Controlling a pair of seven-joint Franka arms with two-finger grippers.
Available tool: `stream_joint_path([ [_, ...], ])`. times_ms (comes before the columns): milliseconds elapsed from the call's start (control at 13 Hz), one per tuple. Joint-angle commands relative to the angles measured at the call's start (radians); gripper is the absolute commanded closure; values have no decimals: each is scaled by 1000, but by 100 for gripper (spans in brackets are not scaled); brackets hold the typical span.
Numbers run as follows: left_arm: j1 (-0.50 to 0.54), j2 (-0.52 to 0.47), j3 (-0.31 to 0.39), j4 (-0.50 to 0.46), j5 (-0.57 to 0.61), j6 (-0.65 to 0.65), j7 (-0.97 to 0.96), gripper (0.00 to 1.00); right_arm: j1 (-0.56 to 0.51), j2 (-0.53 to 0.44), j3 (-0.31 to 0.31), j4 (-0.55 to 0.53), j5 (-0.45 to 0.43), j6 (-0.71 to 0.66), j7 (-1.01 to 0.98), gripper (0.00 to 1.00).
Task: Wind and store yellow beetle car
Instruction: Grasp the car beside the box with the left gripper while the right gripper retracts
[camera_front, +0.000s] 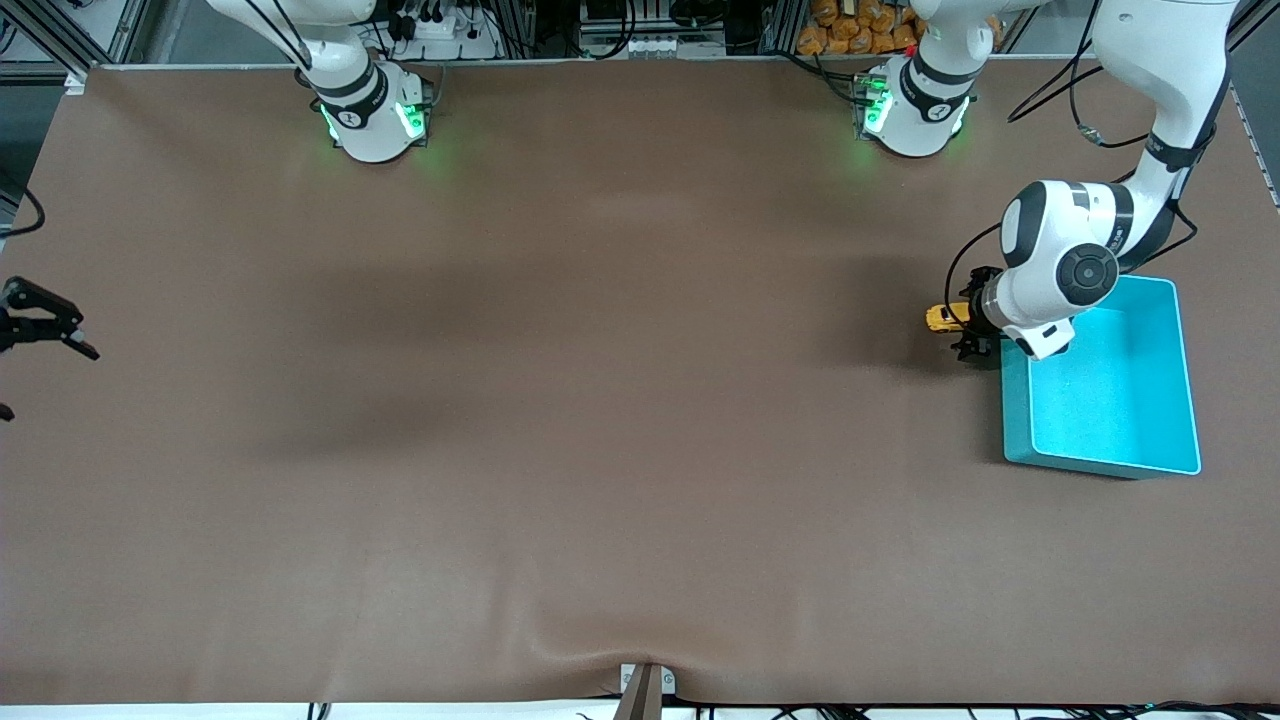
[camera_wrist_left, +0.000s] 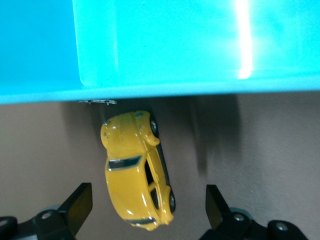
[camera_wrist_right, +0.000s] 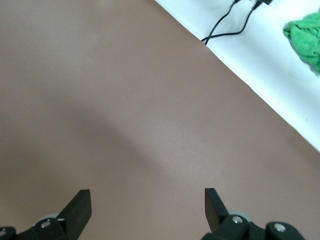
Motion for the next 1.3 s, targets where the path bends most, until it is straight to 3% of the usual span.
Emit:
stream_joint_path([
  [0,11,-7,-4,-36,40,39,-22,0,34,-89,-4,-87,-15,-3,181,0],
  [383,18,-4,2,-39,40,45,-28,0,98,-159,-2,-95,-66,-151,557,0],
  [460,24,-4,2,-39,40,45,-29,8,111,-170,-2,-95,-73,-197,627,0],
  [613,23,-7,0,-38,40,45,-34,41,141,-196,-2,-93,-115,-267,741,0],
  [690,23,-7,0,-38,40,45,-49,51,141,-202,-1,-93,-115,-297,770,0],
  [997,20,-8,0,-36,40,45,-59,84,148,-251,2,-104,-118,-328,809,0],
  [1226,15,-21,0,-30,41,42,-60,99,166,-261,37,-92,-176,-359,872,0],
])
